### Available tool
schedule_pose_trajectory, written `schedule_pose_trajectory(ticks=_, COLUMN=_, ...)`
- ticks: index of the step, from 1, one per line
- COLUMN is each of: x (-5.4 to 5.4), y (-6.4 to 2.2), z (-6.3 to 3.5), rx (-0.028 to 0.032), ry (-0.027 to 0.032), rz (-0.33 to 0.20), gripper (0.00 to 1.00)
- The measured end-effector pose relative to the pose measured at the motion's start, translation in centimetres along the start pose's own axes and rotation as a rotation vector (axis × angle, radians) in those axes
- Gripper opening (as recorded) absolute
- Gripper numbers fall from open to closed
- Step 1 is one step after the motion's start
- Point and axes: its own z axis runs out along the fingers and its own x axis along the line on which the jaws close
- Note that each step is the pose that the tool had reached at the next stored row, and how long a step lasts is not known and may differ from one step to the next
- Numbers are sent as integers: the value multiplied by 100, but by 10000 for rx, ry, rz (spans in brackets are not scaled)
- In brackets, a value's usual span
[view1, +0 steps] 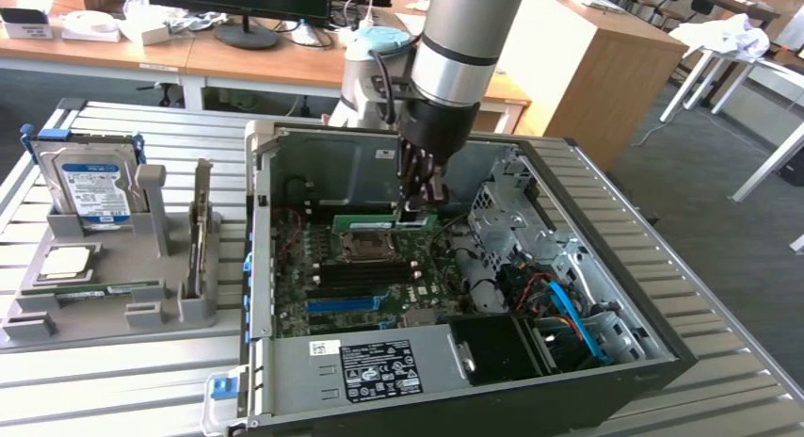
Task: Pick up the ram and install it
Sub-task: 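Insert the ram into the slot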
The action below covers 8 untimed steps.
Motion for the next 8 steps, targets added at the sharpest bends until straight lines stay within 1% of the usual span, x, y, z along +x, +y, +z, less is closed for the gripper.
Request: schedule_pose_trajectory(ticks=8, x=2, y=0, z=73, rx=1, ry=-38, rz=0, gripper=12)
